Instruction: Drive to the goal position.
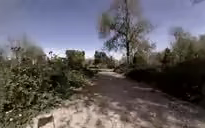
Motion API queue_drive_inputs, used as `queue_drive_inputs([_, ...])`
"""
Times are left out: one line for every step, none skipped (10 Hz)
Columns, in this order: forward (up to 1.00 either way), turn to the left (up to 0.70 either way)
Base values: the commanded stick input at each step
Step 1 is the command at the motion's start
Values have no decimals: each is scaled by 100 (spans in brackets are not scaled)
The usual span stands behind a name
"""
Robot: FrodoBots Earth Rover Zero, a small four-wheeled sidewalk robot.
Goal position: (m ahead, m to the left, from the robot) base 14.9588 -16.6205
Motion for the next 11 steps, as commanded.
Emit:
queue_drive_inputs([70, 0])
queue_drive_inputs([70, 0])
queue_drive_inputs([70, 0])
queue_drive_inputs([70, 0])
queue_drive_inputs([70, 0])
queue_drive_inputs([70, 0])
queue_drive_inputs([70, 0])
queue_drive_inputs([70, 0])
queue_drive_inputs([70, 0])
queue_drive_inputs([70, 0])
queue_drive_inputs([70, 0])
